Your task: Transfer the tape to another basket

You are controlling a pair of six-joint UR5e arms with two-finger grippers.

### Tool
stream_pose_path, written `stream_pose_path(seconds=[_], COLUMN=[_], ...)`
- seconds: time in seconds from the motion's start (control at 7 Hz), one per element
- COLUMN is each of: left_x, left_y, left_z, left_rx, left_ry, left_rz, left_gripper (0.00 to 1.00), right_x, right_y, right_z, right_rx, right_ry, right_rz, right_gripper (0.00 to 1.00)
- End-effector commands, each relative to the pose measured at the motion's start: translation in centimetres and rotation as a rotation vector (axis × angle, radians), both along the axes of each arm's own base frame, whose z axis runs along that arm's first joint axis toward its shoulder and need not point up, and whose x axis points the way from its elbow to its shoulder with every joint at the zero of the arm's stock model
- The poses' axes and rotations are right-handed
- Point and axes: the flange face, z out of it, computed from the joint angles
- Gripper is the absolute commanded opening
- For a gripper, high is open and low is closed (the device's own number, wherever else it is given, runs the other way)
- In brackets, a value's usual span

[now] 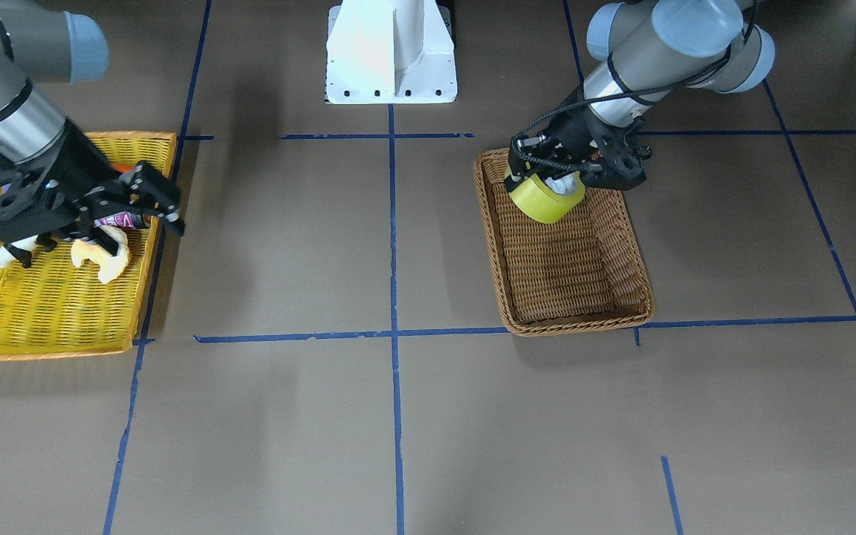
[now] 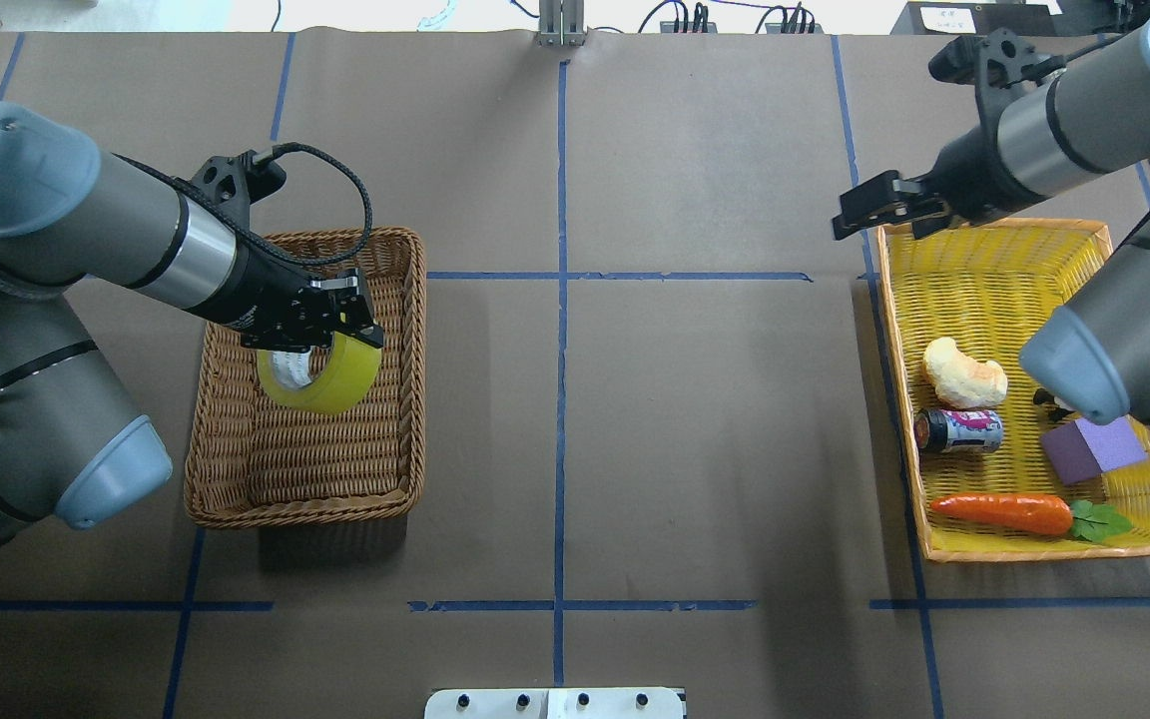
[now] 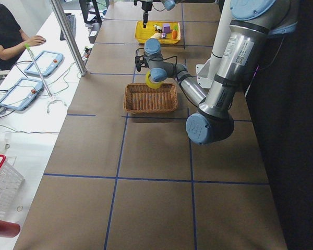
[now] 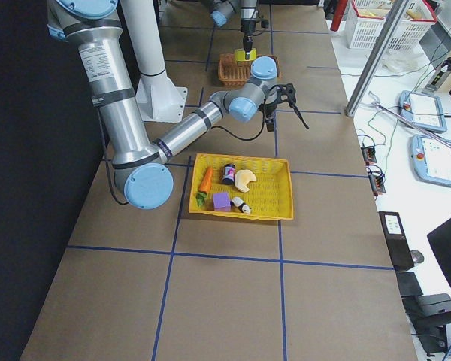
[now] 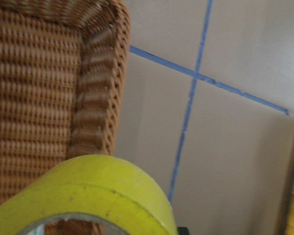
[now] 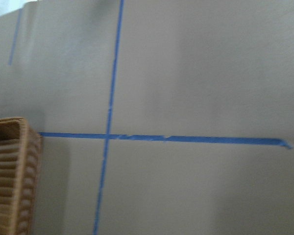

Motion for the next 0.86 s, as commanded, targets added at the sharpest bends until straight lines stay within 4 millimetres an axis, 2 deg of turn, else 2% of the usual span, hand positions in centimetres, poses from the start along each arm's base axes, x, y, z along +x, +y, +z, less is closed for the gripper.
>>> stream_pose_path(seconds=[0.0, 0.14, 0.29, 0.43, 0.57, 0.71], left_x=[3.2, 5.3, 6.6, 7.0, 7.2, 7.2], left_y=[0.8, 1.4, 1.5, 1.3, 0.9, 0.8], left_z=[2.5, 4.1, 5.0, 5.8, 6.4, 6.4], left_rx=[0.067, 0.068, 0.064, 0.058, 0.083, 0.129], left_ry=[-0.16, -0.202, -0.226, -0.242, -0.264, -0.268], left_rz=[0.025, 0.03, 0.035, 0.036, 0.026, 0.053], left_gripper=[0.0, 0.0, 0.0, 0.04, 0.16, 0.8], right_x=[5.4, 7.1, 9.3, 11.2, 12.8, 13.1], right_y=[-2.3, -2.1, -2.2, -2.4, -2.6, -2.6], right_z=[3.2, 4.0, 5.5, 6.3, 6.6, 6.7], right_rx=[0.057, 0.052, 0.061, 0.058, 0.053, 0.051], right_ry=[0.188, 0.209, 0.226, 0.236, 0.233, 0.228], right_rz=[-0.101, -0.124, -0.136, -0.16, -0.171, -0.176], right_gripper=[1.0, 1.0, 1.0, 1.0, 1.0, 1.0])
